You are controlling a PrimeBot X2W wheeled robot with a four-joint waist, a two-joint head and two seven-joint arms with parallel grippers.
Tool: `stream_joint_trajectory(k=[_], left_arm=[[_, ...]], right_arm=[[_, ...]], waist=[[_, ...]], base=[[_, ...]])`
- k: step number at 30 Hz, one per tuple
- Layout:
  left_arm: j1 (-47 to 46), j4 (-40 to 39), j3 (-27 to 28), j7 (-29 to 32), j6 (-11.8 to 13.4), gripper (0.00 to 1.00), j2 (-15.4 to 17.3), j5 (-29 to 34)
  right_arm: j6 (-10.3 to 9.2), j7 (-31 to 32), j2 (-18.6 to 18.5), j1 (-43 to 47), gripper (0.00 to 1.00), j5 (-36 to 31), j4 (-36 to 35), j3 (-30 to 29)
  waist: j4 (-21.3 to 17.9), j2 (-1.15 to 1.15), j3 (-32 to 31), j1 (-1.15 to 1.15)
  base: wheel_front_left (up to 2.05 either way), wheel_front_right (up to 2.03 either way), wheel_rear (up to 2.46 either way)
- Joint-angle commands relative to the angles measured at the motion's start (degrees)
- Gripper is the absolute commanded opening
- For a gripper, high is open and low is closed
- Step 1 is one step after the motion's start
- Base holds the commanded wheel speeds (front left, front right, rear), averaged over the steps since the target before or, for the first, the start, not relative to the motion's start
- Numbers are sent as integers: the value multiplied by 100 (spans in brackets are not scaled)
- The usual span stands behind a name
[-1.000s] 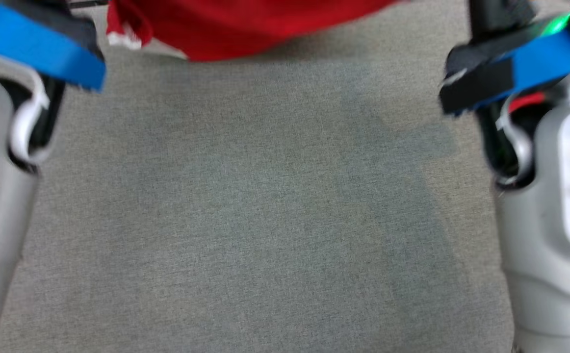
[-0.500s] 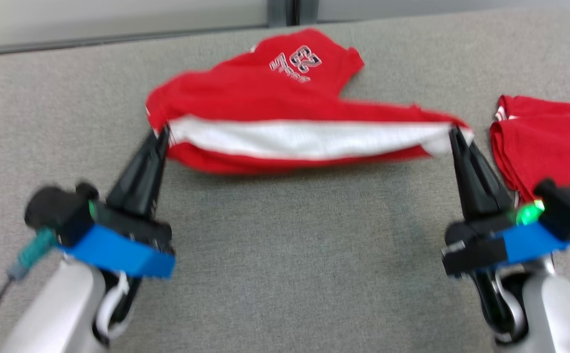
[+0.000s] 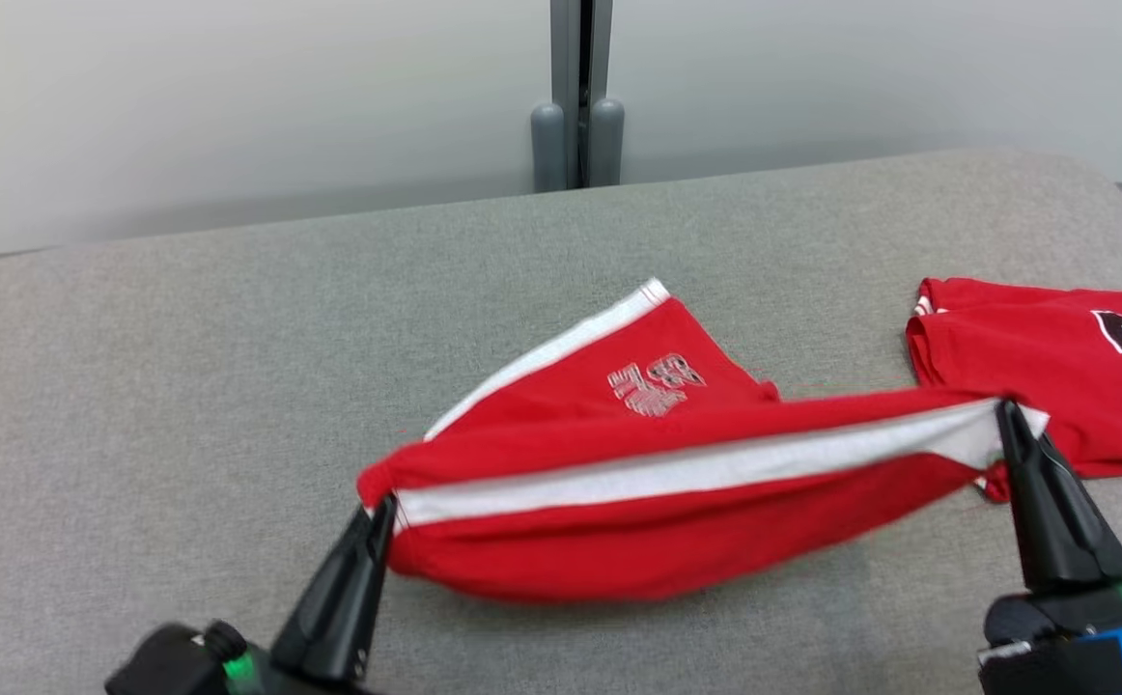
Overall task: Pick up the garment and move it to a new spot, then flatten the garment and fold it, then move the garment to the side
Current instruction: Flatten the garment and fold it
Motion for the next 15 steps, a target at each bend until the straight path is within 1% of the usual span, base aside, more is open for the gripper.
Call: stream_joint_trajectory(k=[1,4,7,9,11,13,15], left_arm=[[145,-64,-44,63,59,0,25,-57],[369,-99,-191,197,77,0,-30,-167],[428,115,-343,220,-53,0,-260,-425],[338,401,-395,210,-142,0,-396,-575],[205,690,-421,220,-242,0,-612,-791],[22,1036,-391,251,-334,0,-782,-1003],[-193,1317,-336,283,-361,0,-962,-1188]], right_arm=[[1,66,-4,137,0,20,-57,-78],[1,273,-4,230,0,-111,-16,-175],[1,466,-5,13,0,-242,247,-170],[1,591,-3,-259,0,-262,518,-142],[1,710,-4,-606,0,-346,815,-116],[1,838,-48,-1041,0,-513,1166,-104],[1,963,-78,-1515,0,-524,1549,-55]], waist=[[36,0,-3,2],[176,0,35,2],[352,0,134,2],[475,0,236,2],[590,0,353,2],[707,0,475,2],[811,0,588,2]], base=[[0,0,0],[0,0,0],[0,0,0],[0,0,0],[0,0,0],[0,0,0],[0,0,0]])
